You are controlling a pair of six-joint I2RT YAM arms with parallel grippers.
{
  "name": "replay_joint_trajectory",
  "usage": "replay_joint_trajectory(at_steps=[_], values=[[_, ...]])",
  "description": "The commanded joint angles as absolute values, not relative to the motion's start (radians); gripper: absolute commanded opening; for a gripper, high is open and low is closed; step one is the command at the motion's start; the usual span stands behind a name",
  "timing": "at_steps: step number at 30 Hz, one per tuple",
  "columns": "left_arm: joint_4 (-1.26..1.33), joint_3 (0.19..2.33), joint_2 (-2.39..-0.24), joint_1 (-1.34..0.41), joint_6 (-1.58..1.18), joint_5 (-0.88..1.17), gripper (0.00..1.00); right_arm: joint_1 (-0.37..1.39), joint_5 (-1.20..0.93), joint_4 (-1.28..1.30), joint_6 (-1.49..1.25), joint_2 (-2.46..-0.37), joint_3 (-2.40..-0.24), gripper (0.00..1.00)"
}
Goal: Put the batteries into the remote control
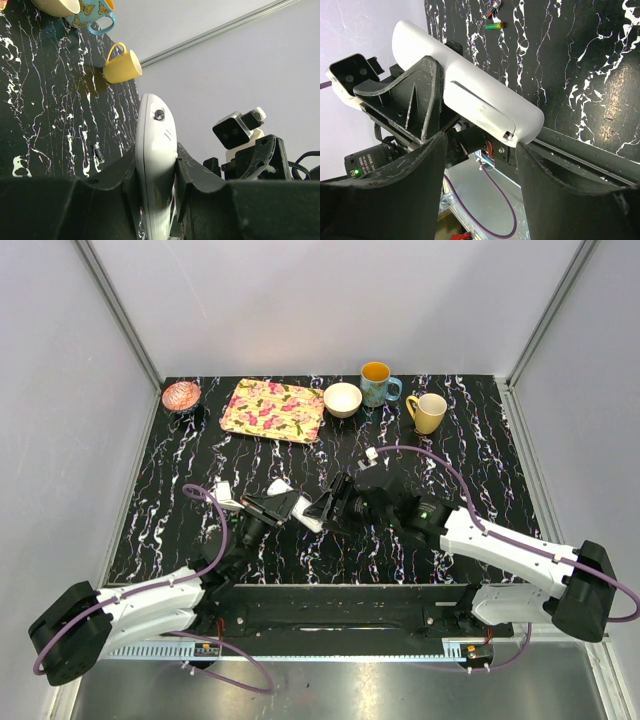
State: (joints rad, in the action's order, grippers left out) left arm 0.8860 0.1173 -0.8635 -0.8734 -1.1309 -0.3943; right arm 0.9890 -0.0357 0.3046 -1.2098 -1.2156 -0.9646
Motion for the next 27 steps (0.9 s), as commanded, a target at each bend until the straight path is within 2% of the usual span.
replay_joint_trajectory(at_steps=[1,27], values=[[0.986,0.149,-0.851,-0.881,-1.137,-0.374,0.00,0.979,-0.018,0.291,-1.206,-1.223,-0.983,0.66],[1.071,0.132,-0.876,-0.919,-1.104,-0.321,0.00,0.966,-0.012,0.271,-1.186,-1.256,-1.038,0.66]])
